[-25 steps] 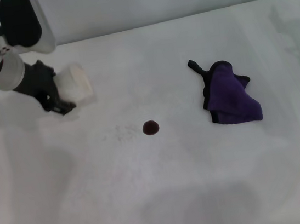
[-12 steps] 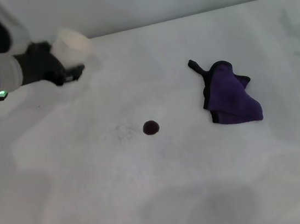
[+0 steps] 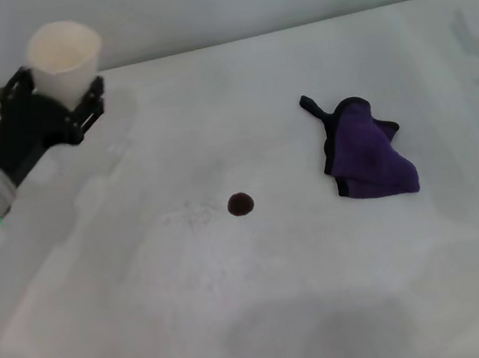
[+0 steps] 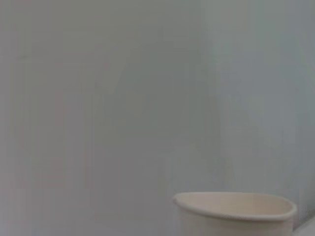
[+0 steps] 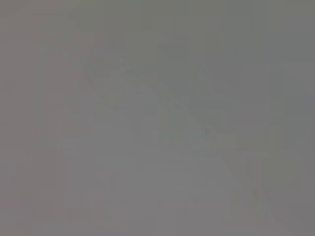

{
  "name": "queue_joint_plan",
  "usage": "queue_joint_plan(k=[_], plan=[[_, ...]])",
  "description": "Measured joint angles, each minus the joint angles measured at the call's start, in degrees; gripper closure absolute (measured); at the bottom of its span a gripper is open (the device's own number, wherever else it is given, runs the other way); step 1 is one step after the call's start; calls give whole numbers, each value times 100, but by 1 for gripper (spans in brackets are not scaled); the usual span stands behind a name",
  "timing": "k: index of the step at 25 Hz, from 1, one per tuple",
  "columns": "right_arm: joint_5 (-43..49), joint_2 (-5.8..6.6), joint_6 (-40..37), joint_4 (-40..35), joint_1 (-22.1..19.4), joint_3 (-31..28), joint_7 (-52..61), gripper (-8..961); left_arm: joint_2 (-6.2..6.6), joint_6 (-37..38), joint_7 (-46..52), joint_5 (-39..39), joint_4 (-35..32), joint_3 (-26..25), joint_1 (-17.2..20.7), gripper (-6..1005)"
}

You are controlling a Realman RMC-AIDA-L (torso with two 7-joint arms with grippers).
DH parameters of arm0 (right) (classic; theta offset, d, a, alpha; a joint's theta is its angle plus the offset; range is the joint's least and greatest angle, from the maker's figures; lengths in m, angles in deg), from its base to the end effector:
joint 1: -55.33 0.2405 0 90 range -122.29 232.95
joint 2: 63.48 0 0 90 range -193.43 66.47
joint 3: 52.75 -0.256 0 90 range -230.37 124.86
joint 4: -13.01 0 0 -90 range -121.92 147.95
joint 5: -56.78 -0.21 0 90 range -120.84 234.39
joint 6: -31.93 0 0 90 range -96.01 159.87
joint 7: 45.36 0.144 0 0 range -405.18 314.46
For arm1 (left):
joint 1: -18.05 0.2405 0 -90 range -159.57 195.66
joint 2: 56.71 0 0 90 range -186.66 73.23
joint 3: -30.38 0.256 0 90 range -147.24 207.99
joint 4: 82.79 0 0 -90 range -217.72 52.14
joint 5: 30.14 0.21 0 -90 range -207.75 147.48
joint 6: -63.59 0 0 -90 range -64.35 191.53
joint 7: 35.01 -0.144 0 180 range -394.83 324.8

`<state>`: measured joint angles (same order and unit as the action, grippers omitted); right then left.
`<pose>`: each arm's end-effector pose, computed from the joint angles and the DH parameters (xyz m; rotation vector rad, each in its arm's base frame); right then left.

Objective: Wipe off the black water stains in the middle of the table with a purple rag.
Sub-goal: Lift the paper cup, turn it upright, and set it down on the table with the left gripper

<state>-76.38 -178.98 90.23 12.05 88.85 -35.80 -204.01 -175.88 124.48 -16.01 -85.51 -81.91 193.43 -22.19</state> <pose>0.3661 0.3760 0.0609 -1.2729 0.7661 0.7140 -0.2687 0.3828 -0.0511 -2.0896 -0.3246 -0.6159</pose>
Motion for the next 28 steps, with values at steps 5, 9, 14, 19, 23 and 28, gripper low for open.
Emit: queue_joint_plan(k=[5, 9, 14, 19, 23, 28], plan=[[0, -17, -45, 0, 19, 0, 44, 103, -33, -60, -262, -1198, -841, -8, 687, 294], [-8, -23, -51, 23, 0, -56, 175, 103, -45, -285, -313, -1398, -1096, -10, 919, 293], [-3, -34, -60, 83, -20, -223, 237, 103, -45, -634, -347, -1347, -1168, -7, 1105, 292], [17, -43, -55, 211, -44, -219, 238, 103, -39, -904, -535, -1311, -1162, -2, 1130, 291], [33, -43, -37, 228, -72, -196, 238, 102, -41, -985, -878, -1260, -1178, -3, 1149, 282], [36, -43, -46, 240, -84, -182, 238, 102, -45, -996, -998, -1039, -1200, -2, 1180, 267]])
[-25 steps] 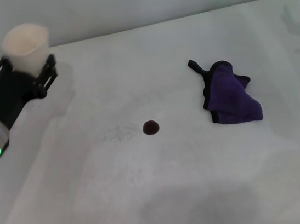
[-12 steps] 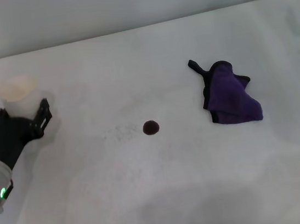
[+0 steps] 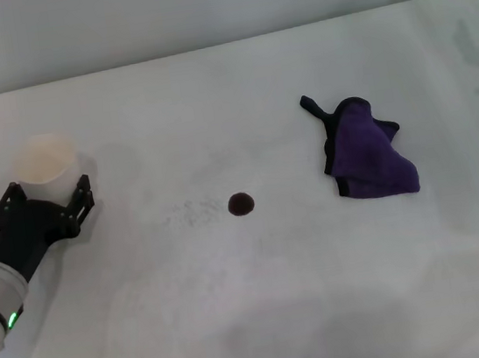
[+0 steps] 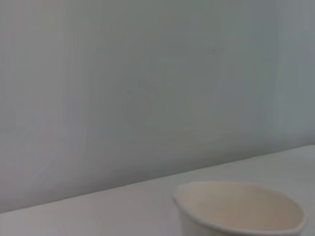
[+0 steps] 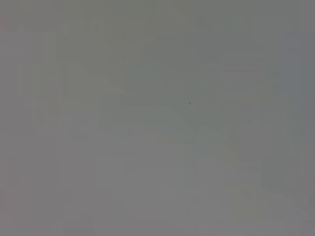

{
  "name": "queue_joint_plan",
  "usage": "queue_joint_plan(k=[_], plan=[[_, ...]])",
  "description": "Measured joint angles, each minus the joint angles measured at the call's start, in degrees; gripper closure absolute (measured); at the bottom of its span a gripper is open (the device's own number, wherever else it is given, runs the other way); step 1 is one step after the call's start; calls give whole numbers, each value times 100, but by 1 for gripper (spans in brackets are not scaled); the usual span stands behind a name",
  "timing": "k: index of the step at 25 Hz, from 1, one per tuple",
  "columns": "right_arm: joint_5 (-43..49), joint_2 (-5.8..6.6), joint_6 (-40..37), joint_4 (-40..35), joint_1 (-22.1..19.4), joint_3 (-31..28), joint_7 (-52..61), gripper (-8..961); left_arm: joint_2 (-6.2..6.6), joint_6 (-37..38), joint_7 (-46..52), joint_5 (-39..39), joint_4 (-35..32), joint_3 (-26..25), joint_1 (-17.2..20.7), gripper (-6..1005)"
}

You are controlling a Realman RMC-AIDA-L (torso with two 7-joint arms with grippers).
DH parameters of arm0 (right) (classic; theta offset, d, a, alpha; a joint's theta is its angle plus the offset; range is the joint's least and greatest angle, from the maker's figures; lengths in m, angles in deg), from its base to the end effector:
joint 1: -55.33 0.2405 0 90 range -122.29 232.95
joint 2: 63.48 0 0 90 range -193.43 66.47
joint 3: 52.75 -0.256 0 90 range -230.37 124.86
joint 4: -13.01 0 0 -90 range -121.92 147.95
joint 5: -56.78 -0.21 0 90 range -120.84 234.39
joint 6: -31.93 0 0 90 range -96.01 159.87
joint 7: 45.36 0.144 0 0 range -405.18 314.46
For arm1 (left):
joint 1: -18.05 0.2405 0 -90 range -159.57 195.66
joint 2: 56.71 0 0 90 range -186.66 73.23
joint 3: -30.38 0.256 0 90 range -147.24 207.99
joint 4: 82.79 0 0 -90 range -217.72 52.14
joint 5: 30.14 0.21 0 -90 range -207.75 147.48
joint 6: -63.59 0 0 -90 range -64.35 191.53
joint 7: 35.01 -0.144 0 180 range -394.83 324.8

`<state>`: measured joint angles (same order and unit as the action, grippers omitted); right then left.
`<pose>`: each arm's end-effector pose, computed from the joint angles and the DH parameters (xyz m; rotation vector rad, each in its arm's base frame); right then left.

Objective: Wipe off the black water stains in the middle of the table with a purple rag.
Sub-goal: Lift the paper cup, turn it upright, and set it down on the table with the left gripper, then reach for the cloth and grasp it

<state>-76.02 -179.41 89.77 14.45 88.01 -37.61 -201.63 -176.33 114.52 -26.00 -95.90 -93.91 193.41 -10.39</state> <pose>0.3733 0.3655 0.0470 -1.2386 0.8676 0.7428 -0.3238 0.3205 -0.0873 -1.9702 -0.6610 -0.4677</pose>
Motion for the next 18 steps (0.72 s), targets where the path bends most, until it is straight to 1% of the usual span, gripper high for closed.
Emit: queue_joint_plan(k=[6, 13, 18], plan=[[0, 0, -22, 5, 15, -29, 0, 102, -8, -11, -5, 13, -108, 0, 63, 250], [0, 2, -72, 6, 18, -9, 0, 103, -18, -58, -85, -65, -249, -7, 220, 229], [0, 9, -83, 6, 7, 7, 0, 103, -17, -54, -77, -127, -383, -9, 317, 174]])
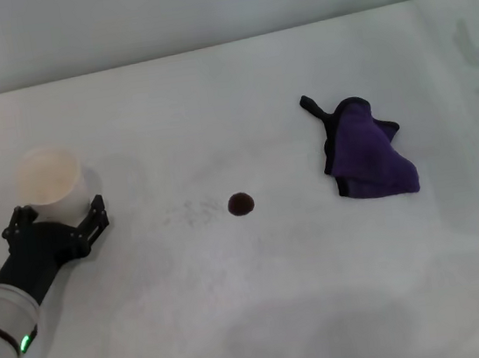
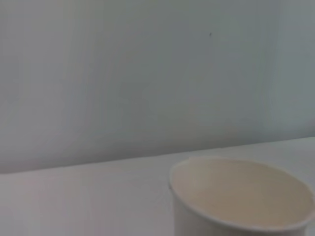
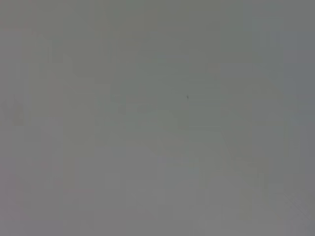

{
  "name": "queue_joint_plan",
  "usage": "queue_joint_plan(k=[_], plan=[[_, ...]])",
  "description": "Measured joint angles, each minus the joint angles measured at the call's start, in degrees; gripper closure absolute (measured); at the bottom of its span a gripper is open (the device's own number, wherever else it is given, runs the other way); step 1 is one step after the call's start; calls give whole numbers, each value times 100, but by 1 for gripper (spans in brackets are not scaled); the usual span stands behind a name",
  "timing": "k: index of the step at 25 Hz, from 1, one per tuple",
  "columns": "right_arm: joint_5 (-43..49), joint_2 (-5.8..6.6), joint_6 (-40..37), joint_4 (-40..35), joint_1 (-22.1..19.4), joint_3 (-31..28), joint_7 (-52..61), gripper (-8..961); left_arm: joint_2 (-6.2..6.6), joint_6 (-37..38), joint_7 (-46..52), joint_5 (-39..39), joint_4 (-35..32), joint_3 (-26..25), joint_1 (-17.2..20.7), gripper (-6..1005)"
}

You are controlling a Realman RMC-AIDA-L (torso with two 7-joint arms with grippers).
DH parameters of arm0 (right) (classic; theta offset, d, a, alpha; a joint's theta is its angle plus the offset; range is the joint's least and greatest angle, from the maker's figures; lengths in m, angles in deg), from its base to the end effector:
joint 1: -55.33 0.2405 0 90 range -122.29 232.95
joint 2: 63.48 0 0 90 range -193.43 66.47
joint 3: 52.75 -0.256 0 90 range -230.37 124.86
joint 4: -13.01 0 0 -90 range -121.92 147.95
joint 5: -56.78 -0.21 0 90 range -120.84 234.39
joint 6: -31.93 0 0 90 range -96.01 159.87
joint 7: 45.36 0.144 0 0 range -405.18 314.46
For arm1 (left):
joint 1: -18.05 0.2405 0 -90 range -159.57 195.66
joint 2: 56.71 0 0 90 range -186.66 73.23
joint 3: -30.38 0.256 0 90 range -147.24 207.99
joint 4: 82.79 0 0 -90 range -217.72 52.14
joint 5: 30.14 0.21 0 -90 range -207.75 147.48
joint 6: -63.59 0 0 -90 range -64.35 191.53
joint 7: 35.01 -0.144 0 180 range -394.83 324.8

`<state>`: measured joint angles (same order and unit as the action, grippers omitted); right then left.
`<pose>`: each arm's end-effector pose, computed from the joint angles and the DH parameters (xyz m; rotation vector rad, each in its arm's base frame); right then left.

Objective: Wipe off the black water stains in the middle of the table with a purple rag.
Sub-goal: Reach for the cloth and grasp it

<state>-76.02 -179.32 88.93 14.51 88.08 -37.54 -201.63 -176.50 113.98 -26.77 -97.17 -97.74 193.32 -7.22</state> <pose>0.3746 0.3659 0.0461 -1.2414 0.8788 0.7324 -0.3264 0.3009 -0.0993 -1.9498 -0.7534 -0.4898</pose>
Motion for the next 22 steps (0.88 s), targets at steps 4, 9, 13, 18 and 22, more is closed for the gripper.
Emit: queue_joint_plan(k=[4, 9, 13, 18, 22], plan=[[5, 0, 0, 0, -3, 7, 0, 102, 3, 104, 14, -36, -110, -28, 193, 129], [9, 0, 0, 0, 26, 14, 0, 103, 9, 352, 23, -97, -310, -75, 546, 114], [9, 4, 0, -18, 78, 17, 0, 104, 13, 864, 60, -242, -510, -81, 933, 113], [10, 28, 6, -73, 44, 23, 129, 105, 8, 1570, 167, -463, -632, -82, 1290, 114], [467, 61, -358, -418, 31, 642, 1096, 106, 35, 2090, 586, -799, -537, -81, 1415, 114]])
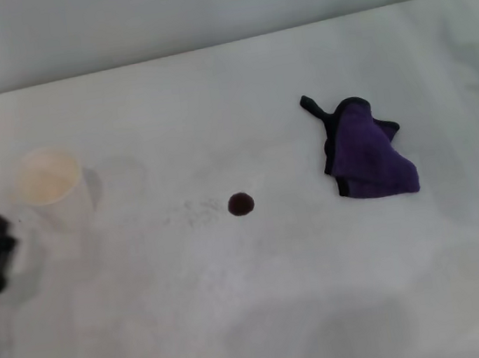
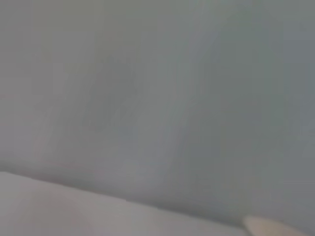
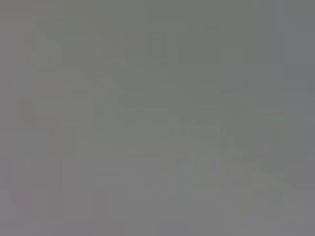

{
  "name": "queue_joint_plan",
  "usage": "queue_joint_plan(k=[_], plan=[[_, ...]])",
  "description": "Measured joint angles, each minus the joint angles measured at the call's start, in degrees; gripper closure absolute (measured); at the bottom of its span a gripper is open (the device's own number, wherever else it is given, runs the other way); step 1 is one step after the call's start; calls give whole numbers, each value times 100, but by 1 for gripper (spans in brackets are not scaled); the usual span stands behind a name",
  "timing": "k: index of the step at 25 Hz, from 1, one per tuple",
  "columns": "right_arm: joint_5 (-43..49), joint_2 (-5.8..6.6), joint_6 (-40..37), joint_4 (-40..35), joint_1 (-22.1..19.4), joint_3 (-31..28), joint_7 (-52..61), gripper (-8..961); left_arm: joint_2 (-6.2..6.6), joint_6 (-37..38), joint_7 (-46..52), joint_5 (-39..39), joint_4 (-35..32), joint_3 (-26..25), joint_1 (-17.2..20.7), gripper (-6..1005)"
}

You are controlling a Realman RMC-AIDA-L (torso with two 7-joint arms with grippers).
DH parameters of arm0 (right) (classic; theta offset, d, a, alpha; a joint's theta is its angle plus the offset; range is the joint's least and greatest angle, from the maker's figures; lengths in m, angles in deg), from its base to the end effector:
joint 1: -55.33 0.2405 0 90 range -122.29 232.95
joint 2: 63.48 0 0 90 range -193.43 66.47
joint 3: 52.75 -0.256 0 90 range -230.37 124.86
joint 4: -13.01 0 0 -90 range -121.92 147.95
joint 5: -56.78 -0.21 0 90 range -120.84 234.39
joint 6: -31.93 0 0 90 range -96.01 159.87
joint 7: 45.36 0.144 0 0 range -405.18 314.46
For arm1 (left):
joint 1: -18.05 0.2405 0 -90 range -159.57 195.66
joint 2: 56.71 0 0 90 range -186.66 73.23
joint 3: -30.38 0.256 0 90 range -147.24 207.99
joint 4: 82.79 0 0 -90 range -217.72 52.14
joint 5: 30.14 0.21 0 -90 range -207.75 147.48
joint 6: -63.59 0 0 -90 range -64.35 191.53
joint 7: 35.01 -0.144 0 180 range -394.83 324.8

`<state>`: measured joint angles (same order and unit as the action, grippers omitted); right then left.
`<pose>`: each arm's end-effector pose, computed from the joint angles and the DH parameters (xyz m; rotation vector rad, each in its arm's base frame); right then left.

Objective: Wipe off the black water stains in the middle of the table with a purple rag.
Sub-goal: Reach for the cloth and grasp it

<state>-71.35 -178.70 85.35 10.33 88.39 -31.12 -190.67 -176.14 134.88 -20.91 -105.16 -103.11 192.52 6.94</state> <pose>0.3687 0.3783 0.0482 -1.3561 0.9219 0.7722 -0.3458 0.2338 -0.0633 -1.5381 -0.9098 -0.8197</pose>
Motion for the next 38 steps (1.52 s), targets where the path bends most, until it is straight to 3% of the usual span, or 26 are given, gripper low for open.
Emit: queue_joint_plan(k=[5, 8, 10, 12, 15, 17, 20, 22, 25, 30, 38], plan=[[1469, 74, -1317, -1609, -113, 2095, 2467, 107, 16, 179, 577, -532, 526, 1, -129, 114], [2650, 238, -1740, -2695, -335, 3357, 4577, 108, 17, 153, 698, -559, 721, 2, -238, 113], [3442, 333, -1531, -3329, -436, 3853, 5724, 108, 20, 139, 726, -576, 799, 2, -302, 113], [4088, 360, -1143, -3805, -480, 3988, 6469, 108, 25, 114, 732, -626, 938, 1, -417, 113], [5772, 388, -218, -4769, -469, 4027, 8263, 109, 17, -123, 732, -746, 1119, 2, -624, 113], [7123, 339, 475, -5495, -404, 4052, 9447, 109, 20, -302, 731, -806, 1134, 1, -743, 113], [8926, 57, 1328, -6480, -299, 4108, 10507, 109, 25, -470, 695, -840, 1179, 2, -894, 113], [9794, -37, 1718, -6962, -282, 4382, 11008, 110, 26, -487, 678, -831, 1239, 2, -964, 113], [10355, -1, 2120, -7328, -274, 5006, 11701, 110, 29, -488, 588, -804, 1340, 29, -1048, 113], [10382, -21, 2250, -7425, -112, 5637, 12103, 111, 20, -513, -114, -799, 1408, 52, -1124, 114], [10371, -51, 2087, -6455, 232, 6133, 12450, 112, 27, -494, -219, -718, 1432, 63, -1188, 114]])
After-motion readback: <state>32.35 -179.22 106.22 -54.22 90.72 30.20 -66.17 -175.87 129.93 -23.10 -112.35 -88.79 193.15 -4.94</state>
